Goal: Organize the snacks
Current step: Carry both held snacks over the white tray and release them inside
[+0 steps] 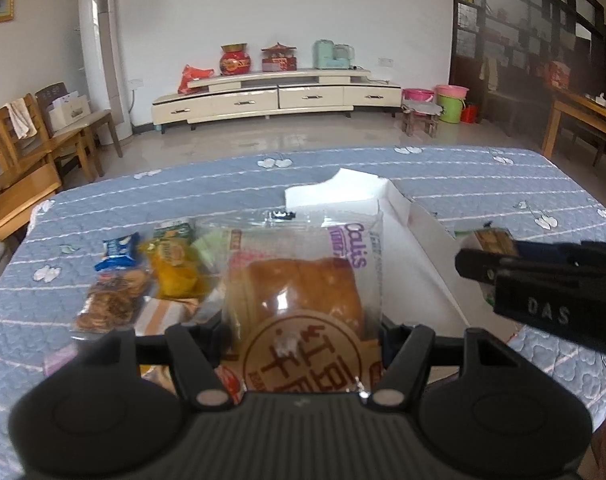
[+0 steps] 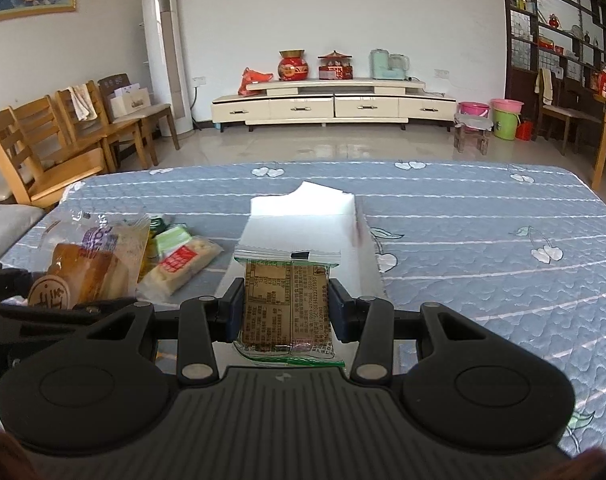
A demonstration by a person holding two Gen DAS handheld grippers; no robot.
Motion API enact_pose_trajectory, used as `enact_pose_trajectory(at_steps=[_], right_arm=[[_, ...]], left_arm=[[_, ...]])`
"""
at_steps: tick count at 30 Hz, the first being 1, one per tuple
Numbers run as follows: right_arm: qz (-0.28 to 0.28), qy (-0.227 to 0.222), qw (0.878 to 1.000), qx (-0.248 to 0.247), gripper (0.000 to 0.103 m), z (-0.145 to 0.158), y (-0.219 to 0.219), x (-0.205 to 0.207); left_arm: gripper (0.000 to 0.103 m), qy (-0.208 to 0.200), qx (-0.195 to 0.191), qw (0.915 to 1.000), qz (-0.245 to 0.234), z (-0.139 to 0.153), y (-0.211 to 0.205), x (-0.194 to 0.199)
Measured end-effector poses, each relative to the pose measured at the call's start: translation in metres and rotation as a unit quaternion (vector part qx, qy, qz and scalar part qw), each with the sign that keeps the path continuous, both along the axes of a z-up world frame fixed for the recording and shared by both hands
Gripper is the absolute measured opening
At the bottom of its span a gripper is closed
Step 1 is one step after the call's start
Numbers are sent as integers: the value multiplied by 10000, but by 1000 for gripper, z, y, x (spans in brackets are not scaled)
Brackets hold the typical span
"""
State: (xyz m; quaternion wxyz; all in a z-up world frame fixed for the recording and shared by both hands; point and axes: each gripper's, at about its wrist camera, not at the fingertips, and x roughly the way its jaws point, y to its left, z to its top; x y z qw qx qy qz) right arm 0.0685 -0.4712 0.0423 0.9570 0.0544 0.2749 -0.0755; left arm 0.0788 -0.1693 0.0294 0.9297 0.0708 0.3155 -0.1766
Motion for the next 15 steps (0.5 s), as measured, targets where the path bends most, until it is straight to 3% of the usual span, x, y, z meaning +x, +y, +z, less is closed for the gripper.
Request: enact_pose_trajectory(at_steps=[15], right_arm=[[22, 430, 9991, -20, 52, -21, -37, 66]], left_arm=[[67, 310, 78, 9990, -323, -27, -44, 22]])
